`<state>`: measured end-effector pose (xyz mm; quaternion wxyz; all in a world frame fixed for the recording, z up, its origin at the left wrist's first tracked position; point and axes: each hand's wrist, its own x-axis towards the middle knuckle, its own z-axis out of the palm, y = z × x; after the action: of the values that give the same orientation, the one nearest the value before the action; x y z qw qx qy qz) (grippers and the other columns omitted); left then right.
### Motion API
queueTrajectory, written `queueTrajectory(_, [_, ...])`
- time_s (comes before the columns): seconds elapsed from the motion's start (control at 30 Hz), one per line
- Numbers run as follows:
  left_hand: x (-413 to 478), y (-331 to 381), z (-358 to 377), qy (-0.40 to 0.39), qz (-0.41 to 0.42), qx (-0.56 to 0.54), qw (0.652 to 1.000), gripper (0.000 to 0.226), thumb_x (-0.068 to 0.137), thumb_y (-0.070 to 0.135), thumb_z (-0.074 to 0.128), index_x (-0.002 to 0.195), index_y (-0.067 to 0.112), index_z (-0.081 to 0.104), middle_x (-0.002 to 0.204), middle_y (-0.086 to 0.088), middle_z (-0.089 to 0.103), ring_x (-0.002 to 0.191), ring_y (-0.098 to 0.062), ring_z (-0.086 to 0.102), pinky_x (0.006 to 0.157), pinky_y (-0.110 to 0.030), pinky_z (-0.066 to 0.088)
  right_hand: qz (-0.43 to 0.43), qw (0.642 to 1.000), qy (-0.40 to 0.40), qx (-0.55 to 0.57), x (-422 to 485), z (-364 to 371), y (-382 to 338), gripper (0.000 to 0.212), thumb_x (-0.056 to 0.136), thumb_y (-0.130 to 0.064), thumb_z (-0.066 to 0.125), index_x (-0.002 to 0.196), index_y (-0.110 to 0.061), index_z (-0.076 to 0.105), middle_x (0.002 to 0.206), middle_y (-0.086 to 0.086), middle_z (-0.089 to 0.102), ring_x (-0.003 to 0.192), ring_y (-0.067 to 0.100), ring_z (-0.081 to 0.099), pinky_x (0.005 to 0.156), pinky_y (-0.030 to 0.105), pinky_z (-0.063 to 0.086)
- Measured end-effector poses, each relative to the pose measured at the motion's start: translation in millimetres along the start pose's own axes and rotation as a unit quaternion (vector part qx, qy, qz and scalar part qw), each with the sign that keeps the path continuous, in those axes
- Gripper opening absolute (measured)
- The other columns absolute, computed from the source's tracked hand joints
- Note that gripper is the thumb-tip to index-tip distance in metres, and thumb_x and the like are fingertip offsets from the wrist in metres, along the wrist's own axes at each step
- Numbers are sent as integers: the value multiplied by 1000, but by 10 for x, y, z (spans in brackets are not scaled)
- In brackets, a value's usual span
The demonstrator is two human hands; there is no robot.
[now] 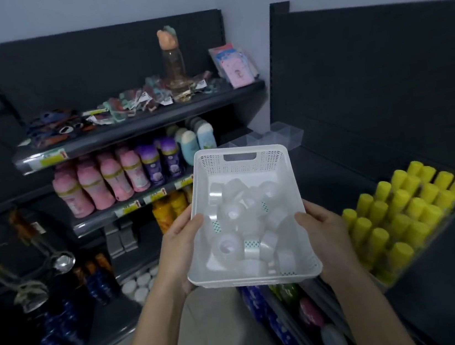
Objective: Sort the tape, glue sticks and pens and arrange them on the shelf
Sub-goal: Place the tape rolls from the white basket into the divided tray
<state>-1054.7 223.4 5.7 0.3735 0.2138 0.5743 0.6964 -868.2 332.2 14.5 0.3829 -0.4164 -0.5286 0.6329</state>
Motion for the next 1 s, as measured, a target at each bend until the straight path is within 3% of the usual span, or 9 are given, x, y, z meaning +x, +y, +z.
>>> queueTrajectory(0.13, [712, 173, 128, -21, 7, 16, 1000, 30, 94, 19, 57, 122, 26, 65, 107, -4, 73, 93, -26, 71, 67, -34, 58, -5, 1000, 22, 6, 576, 155, -102, 39, 79, -6, 58, 84, -41, 74, 84, -11, 74, 73, 10, 71, 58, 27, 57])
queueTrajectory(0.2, [1006, 202, 201, -39, 5, 24, 999, 31, 94, 19, 57, 124, 23, 64, 108, -4, 73, 95, -27, 71, 68, -34, 59, -10, 999, 46, -7, 799, 187, -136, 37, 78, -7, 58, 85, -39, 75, 83, -9, 74, 74, 10, 70, 59, 27, 57])
queueTrajectory(0.33, [1519, 239, 395, -79, 2, 35, 996, 26, 94, 18, 56, 113, 32, 68, 101, -1, 75, 87, -22, 72, 62, -28, 58, -23, 995, 96, -18, 1135, 165, -147, 37, 80, -5, 53, 83, -35, 75, 85, -4, 74, 74, 14, 70, 65, 36, 58])
queueTrajectory(0.47, [2036, 190, 633, -130, -17, 56, 990, 26, 95, 18, 55, 111, 31, 71, 106, 0, 74, 94, -21, 71, 78, -38, 57, -38, 983, 179, -31, 1462, 111, -109, 42, 80, 0, 50, 88, -32, 75, 83, -2, 74, 75, 18, 69, 64, 37, 56])
queueTrajectory(0.53, [2284, 179, 750, -172, -18, 79, 982, 29, 94, 19, 55, 103, 39, 73, 103, 7, 74, 92, -16, 71, 74, -33, 58, -43, 974, 219, -39, 1616, 100, -70, 44, 81, 2, 47, 87, -31, 75, 81, 3, 74, 71, 22, 66, 62, 39, 53])
queueTrajectory(0.63, [2676, 167, 926, -223, -30, 122, 967, 32, 94, 21, 54, 96, 48, 72, 98, 15, 74, 89, -9, 71, 70, -28, 58, -39, 957, 283, -47, 1823, 106, -29, 44, 80, 3, 46, 86, -30, 75, 80, 7, 73, 67, 23, 63, 61, 39, 51])
queueTrajectory(0.73, [3033, 173, 1079, -288, -43, 163, 943, 28, 92, 22, 56, 105, 41, 72, 99, 15, 73, 89, -10, 71, 71, -28, 58, -27, 938, 343, -39, 1949, 168, -10, 45, 78, 3, 48, 81, -32, 75, 75, 1, 73, 65, 21, 64, 60, 38, 53])
queueTrajectory(0.87, [3371, 130, 1246, -369, -57, 177, 910, 35, 91, 6, 52, 105, 29, 73, 100, 2, 75, 91, -20, 71, 72, -33, 58, -14, 909, 416, -30, 2032, 254, 30, 50, 81, 4, 49, 76, -39, 74, 76, -5, 74, 69, 19, 69, 61, 38, 57])
queueTrajectory(1.0, [3568, 25, 1366, -442, -35, 231, 866, 38, 91, 3, 50, 109, 29, 70, 97, 11, 74, 87, -12, 71, 69, -28, 58, 1, 877, 477, -54, 2034, 289, 106, 49, 82, 6, 46, 75, -34, 73, 77, 1, 73, 69, 24, 66, 61, 39, 54])
